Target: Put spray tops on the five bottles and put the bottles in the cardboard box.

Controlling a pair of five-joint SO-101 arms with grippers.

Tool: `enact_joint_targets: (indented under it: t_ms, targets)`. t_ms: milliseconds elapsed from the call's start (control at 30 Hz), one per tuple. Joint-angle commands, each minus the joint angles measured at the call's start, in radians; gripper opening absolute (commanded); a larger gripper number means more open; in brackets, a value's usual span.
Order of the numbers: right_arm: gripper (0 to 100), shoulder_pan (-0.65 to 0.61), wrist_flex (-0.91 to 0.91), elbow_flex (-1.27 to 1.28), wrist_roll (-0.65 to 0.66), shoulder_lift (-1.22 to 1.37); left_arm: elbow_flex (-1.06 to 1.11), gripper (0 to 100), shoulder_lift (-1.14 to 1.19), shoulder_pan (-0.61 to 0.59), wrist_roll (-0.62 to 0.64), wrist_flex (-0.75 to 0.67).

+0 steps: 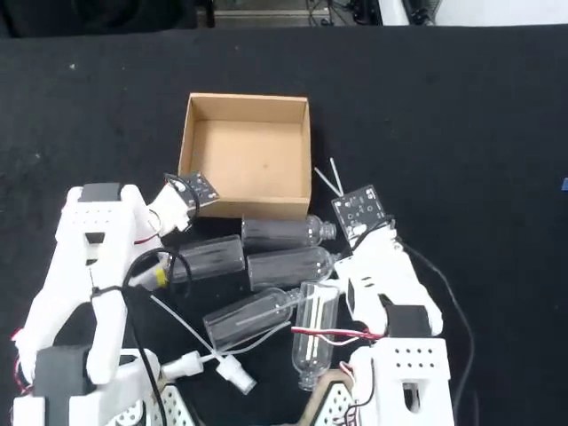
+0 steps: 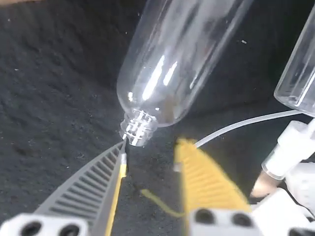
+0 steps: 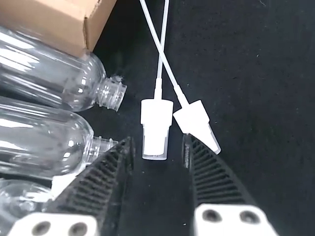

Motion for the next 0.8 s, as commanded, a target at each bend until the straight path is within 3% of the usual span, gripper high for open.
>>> enact_joint_targets:
  t_ms: [0,200,300,533,767]
  targets:
    - [15.2,-0.006,-0.028,-0.01,-0.003,0.007,-0.059,32,-0.063,0.015,-0.012,0.012]
    - [15.2,-0.006,-0.031,-0.008,-0.002,0.007,-0.071,31,-0.072,0.127,0.04,-0.003]
    - [15.2,-0.006,-0.029,-0.008,-0.002,0.007,-0.053,31,-0.044,0.174,0.103,-0.109]
    - [15.2,-0.006,-0.028,-0.007,-0.002,0.007,-0.061,31,0.06,0.153,0.167,-0.249]
    - [15.2,-0.006,-0.029,-0.007,-0.002,0.007,-0.093,31,0.046,0.145,0.164,-0.19]
